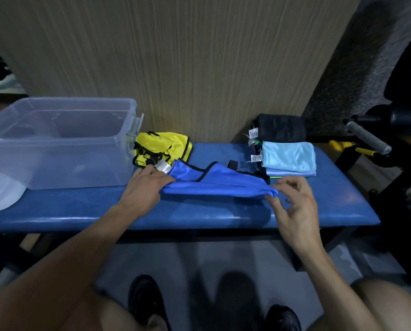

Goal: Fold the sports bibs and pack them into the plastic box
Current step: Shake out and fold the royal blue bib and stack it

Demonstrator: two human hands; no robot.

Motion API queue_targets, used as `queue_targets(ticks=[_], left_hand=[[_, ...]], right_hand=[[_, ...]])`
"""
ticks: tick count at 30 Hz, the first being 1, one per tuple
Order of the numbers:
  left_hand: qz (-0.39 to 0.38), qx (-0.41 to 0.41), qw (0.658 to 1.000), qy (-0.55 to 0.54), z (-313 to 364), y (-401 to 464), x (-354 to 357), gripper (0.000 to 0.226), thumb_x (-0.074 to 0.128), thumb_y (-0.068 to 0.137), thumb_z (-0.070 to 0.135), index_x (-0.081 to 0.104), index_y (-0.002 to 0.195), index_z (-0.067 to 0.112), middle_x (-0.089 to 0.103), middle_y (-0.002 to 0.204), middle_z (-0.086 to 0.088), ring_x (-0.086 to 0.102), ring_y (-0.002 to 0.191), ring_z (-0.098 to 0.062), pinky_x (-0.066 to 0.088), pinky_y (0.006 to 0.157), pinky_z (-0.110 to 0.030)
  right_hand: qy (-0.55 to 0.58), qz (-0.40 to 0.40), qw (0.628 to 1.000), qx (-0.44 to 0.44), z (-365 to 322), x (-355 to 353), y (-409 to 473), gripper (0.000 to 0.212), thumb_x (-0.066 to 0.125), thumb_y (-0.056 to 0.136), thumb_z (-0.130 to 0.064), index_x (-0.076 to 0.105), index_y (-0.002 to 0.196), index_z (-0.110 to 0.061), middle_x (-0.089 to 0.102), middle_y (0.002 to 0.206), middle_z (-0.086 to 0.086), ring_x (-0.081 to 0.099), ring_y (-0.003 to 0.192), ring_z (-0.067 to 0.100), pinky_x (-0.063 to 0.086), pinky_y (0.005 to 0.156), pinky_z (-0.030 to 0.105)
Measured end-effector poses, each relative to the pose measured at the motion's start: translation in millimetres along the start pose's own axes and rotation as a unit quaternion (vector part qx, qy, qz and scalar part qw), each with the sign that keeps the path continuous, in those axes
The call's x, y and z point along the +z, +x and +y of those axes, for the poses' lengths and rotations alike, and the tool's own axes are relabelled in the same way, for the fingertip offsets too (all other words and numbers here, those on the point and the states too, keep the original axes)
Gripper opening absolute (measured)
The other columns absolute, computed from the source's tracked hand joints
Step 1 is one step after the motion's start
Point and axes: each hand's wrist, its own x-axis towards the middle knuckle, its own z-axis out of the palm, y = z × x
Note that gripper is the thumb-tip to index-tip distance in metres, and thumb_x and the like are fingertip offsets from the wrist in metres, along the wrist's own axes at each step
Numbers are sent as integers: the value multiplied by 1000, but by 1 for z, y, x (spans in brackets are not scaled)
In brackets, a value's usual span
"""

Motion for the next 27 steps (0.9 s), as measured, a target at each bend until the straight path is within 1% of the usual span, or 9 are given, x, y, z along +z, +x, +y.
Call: queue_targets(ticks=[2,4,6,9,14,17,20,24,27], left_hand=[[13,-12,999,-40,5,-2,-13,60,60,71,-13,71,119,23,59,87,14,40,93,-21,34,83,-36],[12,-1,995,-102,5,-5,-34,53,59,75,-12,72,110,26,46,83,17,42,94,-21,36,84,-38],[-56,44,986,-150,3,-6,-64,38,59,82,-4,69,97,29,54,82,10,49,92,-19,44,84,-43],[-124,68,961,-238,0,2,-106,15,65,94,2,68,93,17,67,86,3,59,87,-17,48,84,-40],[-249,-29,882,-399,-18,25,-127,16,70,94,15,73,109,15,75,107,3,68,99,-7,54,86,-23],[-287,-63,908,-299,-34,50,-86,9,71,95,14,72,103,17,74,105,-5,67,97,-16,53,84,-31],[-318,-116,924,-178,-44,65,-40,11,66,98,16,68,107,11,65,94,0,67,94,-25,51,75,-31],[-302,-140,935,-125,-41,72,-24,26,62,100,19,64,126,13,63,120,-4,60,111,-25,50,93,-36],[-310,-138,932,-129,-41,74,-24,20,62,101,21,64,121,18,62,123,-4,59,112,-25,49,96,-38]], right_hand=[[55,13,998,3,-5,-3,4,6,70,94,-13,74,98,-15,65,112,-2,61,110,15,46,94,30],[138,17,990,29,-13,-10,11,9,63,100,-13,70,94,-13,67,93,-2,61,94,8,46,84,32],[205,28,978,36,-20,-20,23,20,57,104,-17,61,86,-8,54,76,9,49,77,11,39,71,37],[257,60,964,43,-30,-25,52,19,57,104,-28,64,89,-19,55,79,5,46,77,14,37,69,37],[297,51,951,70,-32,-5,102,18,56,105,-22,68,92,-26,63,80,-8,54,78,7,43,71,26],[254,-16,954,157,-6,38,120,24,57,104,-18,66,83,-25,56,60,-14,47,59,3,40,56,20],[146,-82,963,212,32,83,126,25,61,99,-24,65,74,-26,56,68,0,47,65,16,38,63,32],[32,-95,972,214,44,104,133,17,58,102,-23,68,92,-14,66,82,12,56,77,25,34,63,30],[-3,-101,973,207,43,111,136,20,57,102,-24,67,96,-8,64,80,13,55,79,26,30,62,32]])
